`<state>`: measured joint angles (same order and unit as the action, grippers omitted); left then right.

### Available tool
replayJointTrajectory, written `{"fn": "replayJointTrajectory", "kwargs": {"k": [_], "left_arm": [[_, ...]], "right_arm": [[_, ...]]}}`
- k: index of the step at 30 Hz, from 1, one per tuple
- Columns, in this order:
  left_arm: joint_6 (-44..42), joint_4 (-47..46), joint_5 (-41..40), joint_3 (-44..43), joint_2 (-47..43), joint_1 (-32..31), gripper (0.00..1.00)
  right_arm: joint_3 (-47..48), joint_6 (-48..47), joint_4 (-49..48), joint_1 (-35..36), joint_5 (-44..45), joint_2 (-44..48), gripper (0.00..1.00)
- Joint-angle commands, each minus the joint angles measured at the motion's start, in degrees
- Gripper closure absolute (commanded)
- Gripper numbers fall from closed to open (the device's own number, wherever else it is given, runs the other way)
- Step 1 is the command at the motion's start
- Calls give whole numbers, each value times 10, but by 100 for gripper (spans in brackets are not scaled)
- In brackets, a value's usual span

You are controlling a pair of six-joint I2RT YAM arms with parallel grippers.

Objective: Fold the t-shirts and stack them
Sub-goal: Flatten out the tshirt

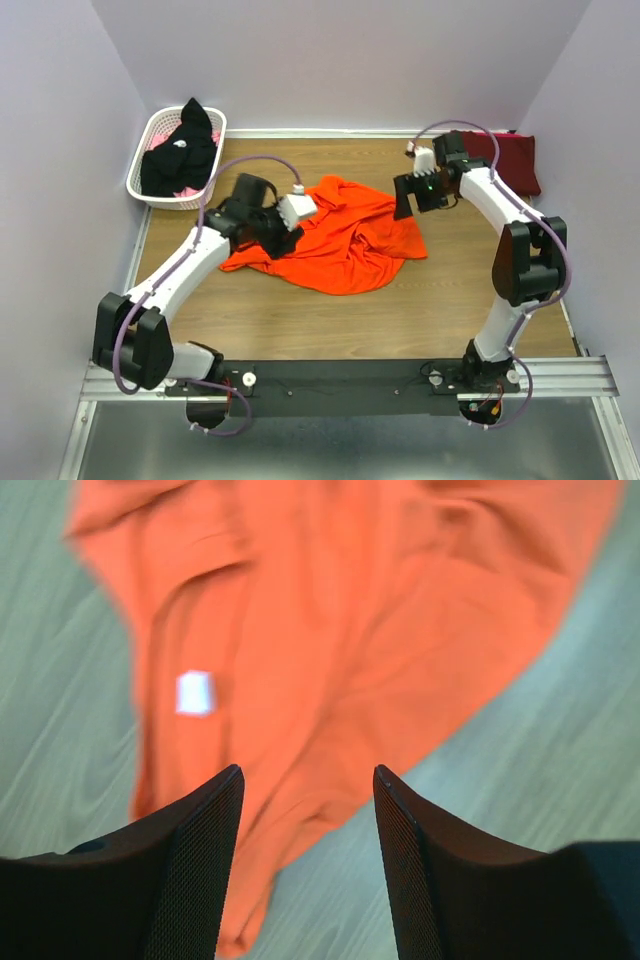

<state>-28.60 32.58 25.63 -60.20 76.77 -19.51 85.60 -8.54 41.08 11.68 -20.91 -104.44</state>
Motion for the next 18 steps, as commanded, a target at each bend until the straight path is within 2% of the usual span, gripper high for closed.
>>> {"fn": "replayJointTrajectory", "kwargs": {"k": [1,2,5,9,13,14,18], "left_arm": [[-46,-18,-29,23,14,-96,40],[-50,-23,-36,22,22,-147,41],[-63,-39,-47,16,64,-226,43],[-66,-64,-54,-4,121,-291,43],[-52,-89,-48,-43,178,-335,43],[-45,-93,-45,-58,202,-340,43],[-23,-134,-58,-84,260,-357,43]], "right_arm": [[-41,-14,49,-50,1,-26,8],[-45,-15,50,-55,1,-30,10],[-51,-18,55,-68,4,-45,18],[-51,-18,59,-75,6,-65,26],[-58,-18,59,-79,-3,-83,36],[-61,-19,60,-79,-4,-85,40],[-64,-21,60,-83,-17,-96,49]]}}
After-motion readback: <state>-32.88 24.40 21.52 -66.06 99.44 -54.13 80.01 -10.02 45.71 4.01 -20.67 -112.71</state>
